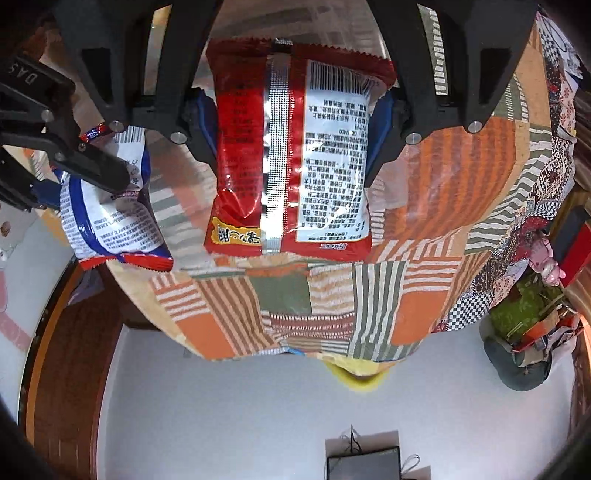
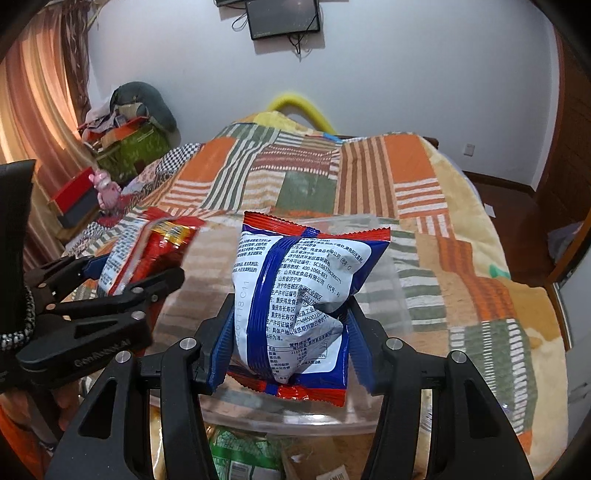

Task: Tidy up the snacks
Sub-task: 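Carry both bags over the clear box and open both tools to drop them, then grasp the yellow snack bag with left tool while right tool grasps the cracker roll, then lower the yellow bag and cracker roll into the clear box, opening both tools, then grasp the orange cookie bag with left tool while right tool grasps the green-lidded jar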

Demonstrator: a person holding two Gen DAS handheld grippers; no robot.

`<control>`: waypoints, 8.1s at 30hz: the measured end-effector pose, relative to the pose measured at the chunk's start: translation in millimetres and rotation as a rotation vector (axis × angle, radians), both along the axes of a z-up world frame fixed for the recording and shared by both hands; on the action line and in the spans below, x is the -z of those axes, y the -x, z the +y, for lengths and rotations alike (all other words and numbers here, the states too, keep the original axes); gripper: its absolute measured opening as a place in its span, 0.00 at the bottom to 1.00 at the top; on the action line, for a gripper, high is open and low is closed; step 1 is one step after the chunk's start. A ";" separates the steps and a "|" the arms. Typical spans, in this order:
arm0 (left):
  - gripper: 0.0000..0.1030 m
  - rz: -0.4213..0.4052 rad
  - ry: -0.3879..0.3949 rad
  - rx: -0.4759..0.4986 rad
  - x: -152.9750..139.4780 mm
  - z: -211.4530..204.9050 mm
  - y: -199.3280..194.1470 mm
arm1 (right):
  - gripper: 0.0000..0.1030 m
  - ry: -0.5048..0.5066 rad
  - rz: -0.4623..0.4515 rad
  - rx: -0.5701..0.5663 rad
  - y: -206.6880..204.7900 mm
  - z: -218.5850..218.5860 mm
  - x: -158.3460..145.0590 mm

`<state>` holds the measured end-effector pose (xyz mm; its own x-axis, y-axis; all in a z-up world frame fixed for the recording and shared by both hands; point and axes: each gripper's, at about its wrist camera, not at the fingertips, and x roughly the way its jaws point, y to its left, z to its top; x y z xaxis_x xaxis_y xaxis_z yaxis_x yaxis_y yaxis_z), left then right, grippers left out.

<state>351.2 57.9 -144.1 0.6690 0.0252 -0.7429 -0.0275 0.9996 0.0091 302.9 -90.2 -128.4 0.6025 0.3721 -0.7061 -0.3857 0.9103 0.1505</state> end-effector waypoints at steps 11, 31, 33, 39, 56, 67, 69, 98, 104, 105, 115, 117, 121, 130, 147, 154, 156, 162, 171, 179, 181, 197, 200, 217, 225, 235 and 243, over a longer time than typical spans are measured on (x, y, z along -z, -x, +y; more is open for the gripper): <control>0.80 0.002 0.050 0.014 -2.3 4.7 7.0 | 0.55 0.013 0.008 0.012 1.1 -4.4 -5.2; 0.83 -0.044 0.043 -0.082 -54.5 71.3 110.1 | 0.63 0.017 -0.056 0.000 66.0 -42.0 -40.3; 0.84 -0.032 0.039 -0.091 -50.3 77.7 121.9 | 0.63 0.028 -0.059 0.001 75.1 -45.6 -39.5; 0.84 0.058 0.031 -0.116 -20.3 99.7 152.0 | 0.63 0.049 -0.031 0.011 91.8 -58.6 -26.9; 0.84 0.186 0.020 -0.132 45.4 95.8 181.4 | 0.56 0.067 0.146 0.032 89.3 -67.0 33.8; 0.84 0.217 0.083 -0.130 62.5 114.3 191.3 | 0.39 0.089 0.198 -0.026 80.9 -54.8 49.5; 0.81 0.235 0.103 -0.117 67.6 111.2 187.5 | 0.39 0.090 0.211 -0.029 78.8 -54.1 52.6; 0.34 0.039 0.117 -0.142 0.0 112.0 191.6 | 0.32 0.029 0.071 0.016 98.8 -62.2 6.6; 0.34 -0.034 0.122 -0.118 -29.4 100.8 181.0 | 0.32 0.004 0.025 0.030 88.5 -61.2 -11.5; 0.33 -0.042 0.125 -0.116 -32.9 99.2 177.7 | 0.32 0.003 0.017 0.029 86.5 -59.9 -14.1; 0.34 -0.092 0.115 -0.068 -54.4 73.9 138.1 | 0.32 -0.032 -0.049 0.007 63.4 -36.3 -33.1; 0.34 -0.096 0.120 -0.058 -55.0 69.2 130.0 | 0.32 -0.048 -0.047 0.000 54.9 -28.5 -34.2; 0.34 -0.093 0.123 -0.040 -54.6 58.5 110.9 | 0.32 -0.061 -0.047 -0.010 42.2 -10.9 -32.9; 0.34 -0.053 0.135 -0.002 -38.5 38.0 69.6 | 0.32 -0.041 -0.014 -0.045 15.9 25.0 -17.4; 0.34 0.024 0.120 0.040 -4.7 22.0 38.7 | 0.33 0.021 0.081 -0.070 -6.0 35.3 16.0; 0.42 0.028 0.102 0.030 -12.5 27.7 49.1 | 0.35 0.028 0.057 -0.087 2.6 32.5 4.0; 0.46 0.018 0.091 0.027 -17.3 30.1 56.5 | 0.35 0.020 0.046 -0.094 7.0 28.8 -3.2; 0.60 -0.009 0.058 0.018 -34.2 39.2 82.8 | 0.36 0.006 0.025 -0.101 23.9 13.6 -18.5; 0.68 0.014 0.028 0.000 -32.6 51.8 129.4 | 0.37 -0.012 0.018 -0.117 58.0 -6.4 -30.8; 0.70 0.101 0.078 -0.018 -3.6 59.7 162.0 | 0.37 -0.010 0.032 -0.123 88.2 -20.6 -25.3; 0.72 0.116 0.096 -0.017 1.7 60.3 168.4 | 0.39 -0.012 0.042 -0.116 93.8 -23.0 -22.4; 0.88 0.208 0.071 0.073 44.2 28.7 183.3 | 0.49 -0.019 0.183 -0.102 114.2 -30.0 26.4; 0.90 0.212 0.072 0.084 47.8 23.5 173.8 | 0.49 -0.015 0.200 -0.103 110.0 -26.6 33.0; 0.84 0.163 0.081 0.053 60.2 34.9 151.1 | 0.45 0.003 0.216 -0.109 102.4 -10.7 52.0; 0.28 0.160 0.095 0.047 61.8 41.6 154.1 | 0.42 0.023 0.177 -0.110 107.1 -11.3 47.7; 0.05 0.140 0.110 0.015 48.9 55.6 179.3 | 0.42 0.000 0.165 -0.082 111.8 -27.4 37.2; 0.48 0.096 0.121 -0.052 23.7 72.0 196.5 | 0.42 -0.006 0.156 -0.071 114.6 -30.8 33.1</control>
